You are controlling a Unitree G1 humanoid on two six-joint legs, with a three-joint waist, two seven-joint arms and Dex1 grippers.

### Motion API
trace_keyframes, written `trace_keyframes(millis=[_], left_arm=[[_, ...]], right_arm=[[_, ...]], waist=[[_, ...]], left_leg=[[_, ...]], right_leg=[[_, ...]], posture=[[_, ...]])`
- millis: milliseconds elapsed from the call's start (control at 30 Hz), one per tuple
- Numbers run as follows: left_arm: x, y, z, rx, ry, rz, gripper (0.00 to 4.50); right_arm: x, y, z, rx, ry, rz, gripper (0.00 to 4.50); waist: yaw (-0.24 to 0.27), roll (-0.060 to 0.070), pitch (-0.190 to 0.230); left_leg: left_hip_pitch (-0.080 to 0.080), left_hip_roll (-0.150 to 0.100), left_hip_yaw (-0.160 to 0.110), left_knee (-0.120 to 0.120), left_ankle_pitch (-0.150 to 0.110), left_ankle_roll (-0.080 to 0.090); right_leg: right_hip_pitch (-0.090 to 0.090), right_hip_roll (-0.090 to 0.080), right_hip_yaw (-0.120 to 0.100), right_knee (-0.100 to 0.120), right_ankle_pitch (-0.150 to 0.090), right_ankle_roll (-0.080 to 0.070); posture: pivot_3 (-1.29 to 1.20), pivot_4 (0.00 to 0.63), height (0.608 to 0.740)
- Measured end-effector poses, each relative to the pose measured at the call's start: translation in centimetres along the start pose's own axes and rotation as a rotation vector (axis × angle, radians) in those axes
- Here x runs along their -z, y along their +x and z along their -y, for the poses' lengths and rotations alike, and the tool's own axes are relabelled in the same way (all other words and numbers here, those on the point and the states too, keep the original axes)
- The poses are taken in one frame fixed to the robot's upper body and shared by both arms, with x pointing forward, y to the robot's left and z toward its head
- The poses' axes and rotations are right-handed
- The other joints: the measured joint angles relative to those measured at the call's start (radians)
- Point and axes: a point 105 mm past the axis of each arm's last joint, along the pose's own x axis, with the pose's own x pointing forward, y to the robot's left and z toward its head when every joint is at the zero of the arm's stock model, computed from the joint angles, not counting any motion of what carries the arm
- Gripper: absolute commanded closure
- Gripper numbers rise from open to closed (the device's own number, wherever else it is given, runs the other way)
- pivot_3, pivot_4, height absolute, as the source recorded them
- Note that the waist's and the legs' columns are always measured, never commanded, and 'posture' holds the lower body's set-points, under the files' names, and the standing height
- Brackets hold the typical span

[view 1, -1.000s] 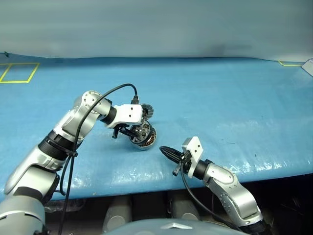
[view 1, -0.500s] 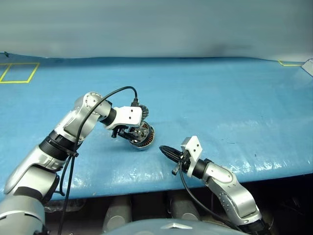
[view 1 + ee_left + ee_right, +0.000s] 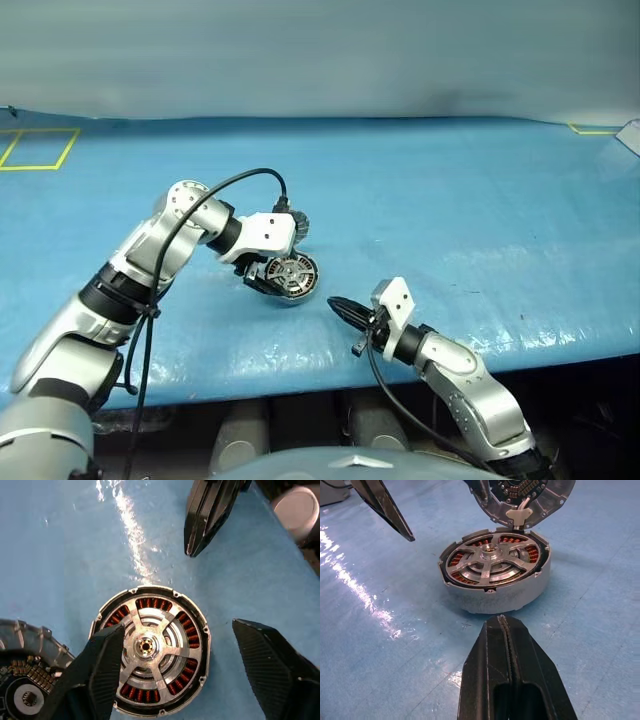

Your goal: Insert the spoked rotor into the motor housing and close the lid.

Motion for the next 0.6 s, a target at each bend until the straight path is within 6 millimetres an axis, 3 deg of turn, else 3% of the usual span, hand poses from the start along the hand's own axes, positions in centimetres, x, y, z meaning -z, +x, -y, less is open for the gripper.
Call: trace_keyframes(millis=[267, 433, 600], left_arm=[[1.9, 0.2, 3.5, -0.041, -0.204, 0.122, 4.48], [3.1, 0.9, 6.0, -0.189, -0.302, 0.257, 4.48], [3.4, 1.4, 7.6, -0.385, -0.384, 0.356, 4.48]], right_arm=[[-2.5, 0.7, 2.5, 0.086, -0.075, 0.009, 4.50], [-4.8, 2.9, 2.8, 0.117, -0.097, 0.027, 4.50], [-6.1, 6.0, 0.6, 0.024, -0.083, 0.051, 4.50]], waist=[[-0.003, 0.000, 0.000], [-0.004, 0.000, 0.000], [0.000, 0.000, 0.000]], left_leg=[[0.000, 0.000, 0.000, 0.000, 0.000, 0.000], [0.000, 0.001, 0.001, -0.001, 0.000, 0.000], [0.001, 0.001, 0.000, -0.001, 0.000, 0.000]], right_leg=[[0.000, 0.000, 0.000, 0.000, 0.000, 0.000], [-0.001, -0.001, 0.000, 0.000, 0.000, 0.000], [-0.001, -0.001, 0.000, 0.000, 0.000, -0.001]], posture=[[0.00, 0.150, 0.740], [0.00, 0.150, 0.740], [0.00, 0.150, 0.740]])
